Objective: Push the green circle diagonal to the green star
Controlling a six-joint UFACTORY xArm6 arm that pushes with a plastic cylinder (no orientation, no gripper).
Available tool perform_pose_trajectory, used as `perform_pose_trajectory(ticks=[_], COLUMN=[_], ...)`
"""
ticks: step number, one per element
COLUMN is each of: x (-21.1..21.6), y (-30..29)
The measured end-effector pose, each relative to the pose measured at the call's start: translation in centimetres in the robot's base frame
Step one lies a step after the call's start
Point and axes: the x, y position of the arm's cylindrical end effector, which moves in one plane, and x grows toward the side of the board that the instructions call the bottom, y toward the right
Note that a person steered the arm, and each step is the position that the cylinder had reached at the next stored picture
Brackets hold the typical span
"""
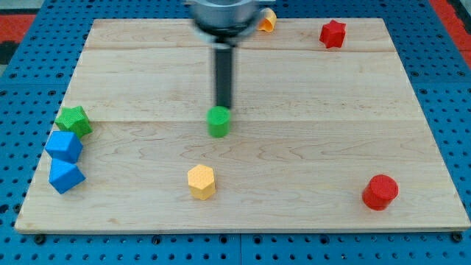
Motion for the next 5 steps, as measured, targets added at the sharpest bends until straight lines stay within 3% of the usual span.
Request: perform_pose_trajectory(ticks=[2, 3, 4, 5], x=[1.8, 5.6, 3.6, 0.8], y=[8.9, 4.7, -6.2, -11.9])
